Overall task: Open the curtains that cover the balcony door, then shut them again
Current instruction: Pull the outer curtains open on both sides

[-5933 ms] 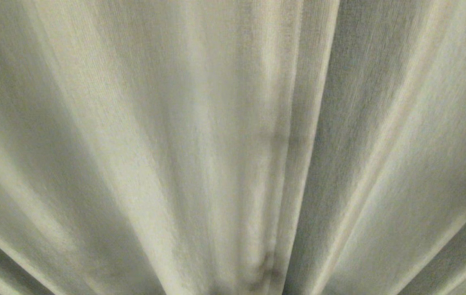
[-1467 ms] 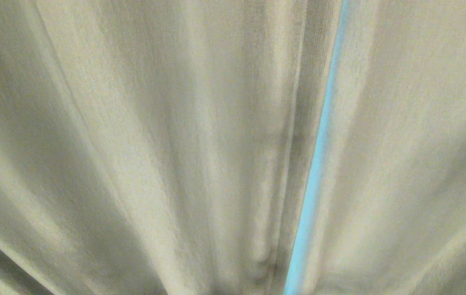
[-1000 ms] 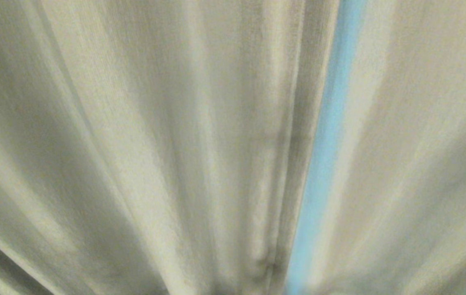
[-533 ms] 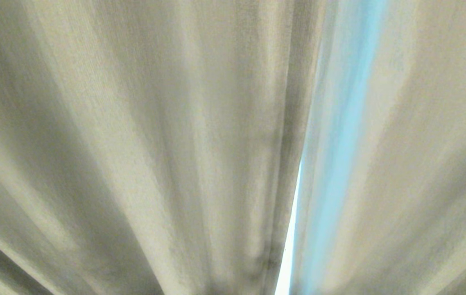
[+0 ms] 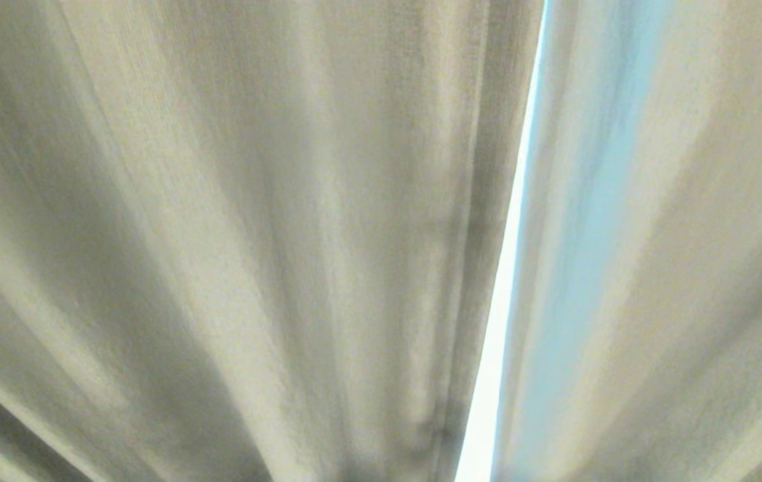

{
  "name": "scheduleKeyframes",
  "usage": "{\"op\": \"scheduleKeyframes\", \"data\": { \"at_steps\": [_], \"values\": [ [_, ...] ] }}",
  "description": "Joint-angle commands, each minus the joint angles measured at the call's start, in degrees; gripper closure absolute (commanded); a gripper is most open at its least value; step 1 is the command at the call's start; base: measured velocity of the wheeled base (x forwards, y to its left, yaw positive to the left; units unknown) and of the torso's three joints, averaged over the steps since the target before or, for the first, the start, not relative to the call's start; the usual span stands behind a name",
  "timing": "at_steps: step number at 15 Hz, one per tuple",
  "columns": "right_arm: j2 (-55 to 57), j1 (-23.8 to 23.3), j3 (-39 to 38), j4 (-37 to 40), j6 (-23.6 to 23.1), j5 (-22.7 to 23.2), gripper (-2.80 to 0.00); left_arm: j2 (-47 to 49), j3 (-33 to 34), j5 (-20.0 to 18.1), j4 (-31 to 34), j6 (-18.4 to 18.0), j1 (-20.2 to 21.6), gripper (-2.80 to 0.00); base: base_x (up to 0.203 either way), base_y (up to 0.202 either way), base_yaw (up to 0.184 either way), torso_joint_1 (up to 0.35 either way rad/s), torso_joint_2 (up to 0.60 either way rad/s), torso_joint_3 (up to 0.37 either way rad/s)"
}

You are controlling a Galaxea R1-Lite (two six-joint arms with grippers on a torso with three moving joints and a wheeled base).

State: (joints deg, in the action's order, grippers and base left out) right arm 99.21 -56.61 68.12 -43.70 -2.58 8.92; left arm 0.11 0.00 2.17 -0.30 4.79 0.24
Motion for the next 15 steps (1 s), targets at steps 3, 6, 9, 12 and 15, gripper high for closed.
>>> {"op": "scheduleKeyframes", "data": {
  "at_steps": [3,6,9,12,15],
  "values": [
    [2.4,-1.4,1.04,-1.14,0.03,0.13,0.0,-0.02,0.0,0.03,-0.05,0.04,0.02,0.0,0.0,0.0,0.0,0.0,0.0,0.0],
    [3.27,-1.81,1.14,-1.74,0.04,0.13,0.0,-0.02,0.0,0.03,-0.05,0.04,0.02,0.0,0.0,0.0,0.0,0.0,0.0,0.0],
    [4.47,-2.51,2.6,-1.74,0.04,0.13,0.0,-0.02,0.0,0.03,-0.05,0.04,0.02,0.0,0.0,0.0,0.0,0.0,0.0,0.0],
    [5.43,-3.07,3.51,-1.74,0.04,0.13,0.0,-0.02,0.0,0.03,-0.05,0.04,0.02,0.0,0.0,0.0,0.0,0.0,0.0,0.0],
    [5.81,-3.33,3.51,-1.74,0.04,0.13,0.0,-0.02,0.0,0.03,-0.05,0.04,0.02,0.0,0.0,0.0,0.0,0.0,0.0,0.0]
  ]
}}
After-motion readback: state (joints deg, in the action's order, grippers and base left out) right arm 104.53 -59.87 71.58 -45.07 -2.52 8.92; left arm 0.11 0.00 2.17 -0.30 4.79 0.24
